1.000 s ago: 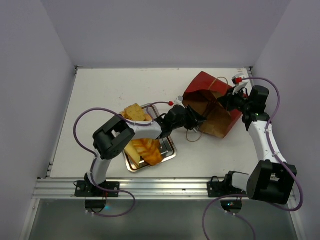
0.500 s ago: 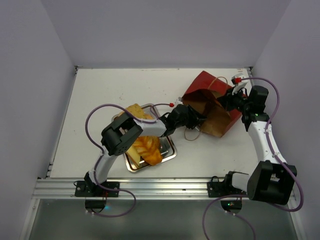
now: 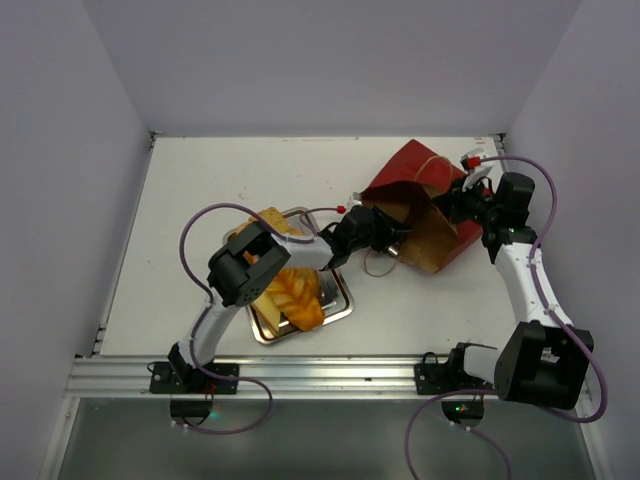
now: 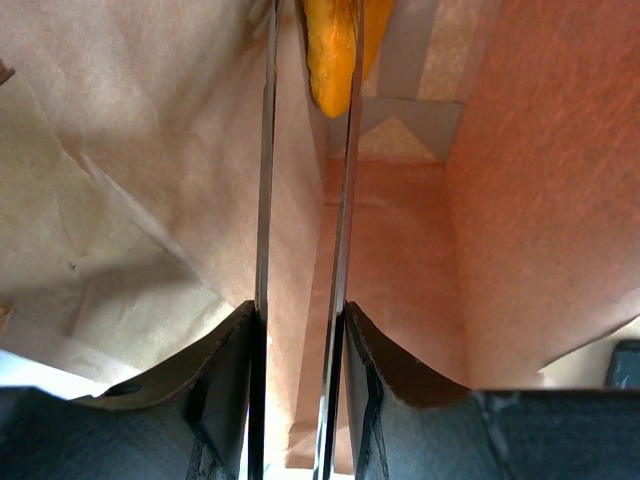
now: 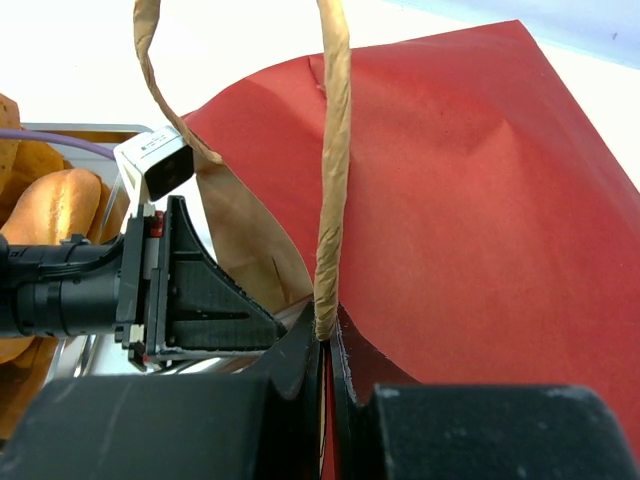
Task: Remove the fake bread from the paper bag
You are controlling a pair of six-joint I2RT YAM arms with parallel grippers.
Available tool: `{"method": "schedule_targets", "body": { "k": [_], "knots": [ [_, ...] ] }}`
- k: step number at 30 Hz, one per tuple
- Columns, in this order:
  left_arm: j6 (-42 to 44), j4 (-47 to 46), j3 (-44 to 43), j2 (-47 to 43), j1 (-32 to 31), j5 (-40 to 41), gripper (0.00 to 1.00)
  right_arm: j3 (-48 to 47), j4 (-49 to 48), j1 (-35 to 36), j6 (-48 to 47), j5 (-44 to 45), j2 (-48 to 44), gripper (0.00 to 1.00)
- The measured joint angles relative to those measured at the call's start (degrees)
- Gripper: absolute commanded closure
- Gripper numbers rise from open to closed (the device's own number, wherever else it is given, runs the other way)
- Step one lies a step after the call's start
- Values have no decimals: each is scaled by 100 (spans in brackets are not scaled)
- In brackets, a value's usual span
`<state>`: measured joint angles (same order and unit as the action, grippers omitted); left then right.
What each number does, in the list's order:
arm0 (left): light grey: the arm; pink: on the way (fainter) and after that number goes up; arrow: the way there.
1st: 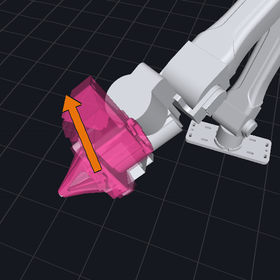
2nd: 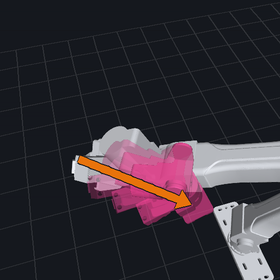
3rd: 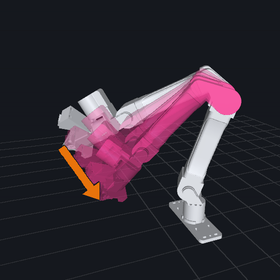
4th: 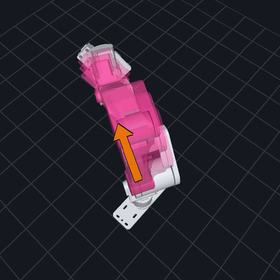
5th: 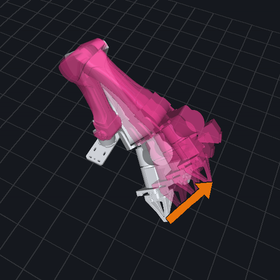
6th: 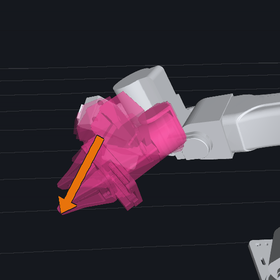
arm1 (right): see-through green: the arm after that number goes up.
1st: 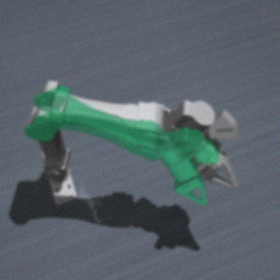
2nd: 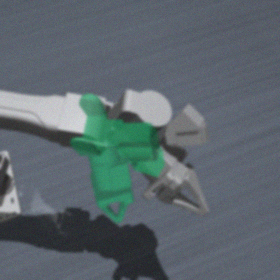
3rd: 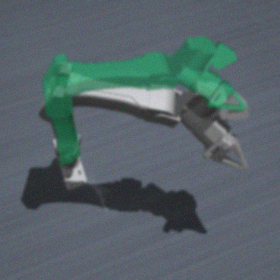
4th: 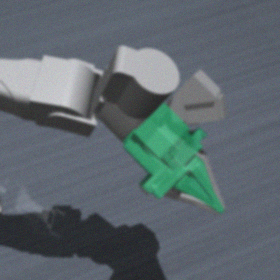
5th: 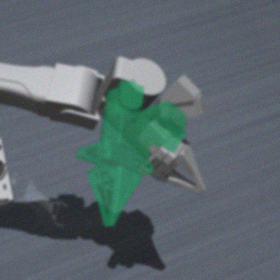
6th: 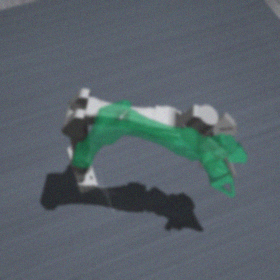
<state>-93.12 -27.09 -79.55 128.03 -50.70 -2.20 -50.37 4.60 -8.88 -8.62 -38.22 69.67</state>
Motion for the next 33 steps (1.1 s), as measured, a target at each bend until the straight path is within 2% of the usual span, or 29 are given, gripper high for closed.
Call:
{"method": "schedule_targets", "body": {
  "k": [9,27,30,31,33],
  "knots": [
    [-234,-238,-216,240,133,-232,58,4,-31,33,-28,7,2,100],
    [-164,-321,-699,636,275,-765,61,15,-52,90,-44,22,13,100],
    [-140,-313,-857,713,282,-835,74,15,-66,92,-46,26,13,100],
    [-111,-308,-892,745,289,-868,84,15,-74,90,-46,26,13,100],
    [-68,-310,-914,785,304,-918,92,15,-76,90,-48,28,13,100]
  ]
}}
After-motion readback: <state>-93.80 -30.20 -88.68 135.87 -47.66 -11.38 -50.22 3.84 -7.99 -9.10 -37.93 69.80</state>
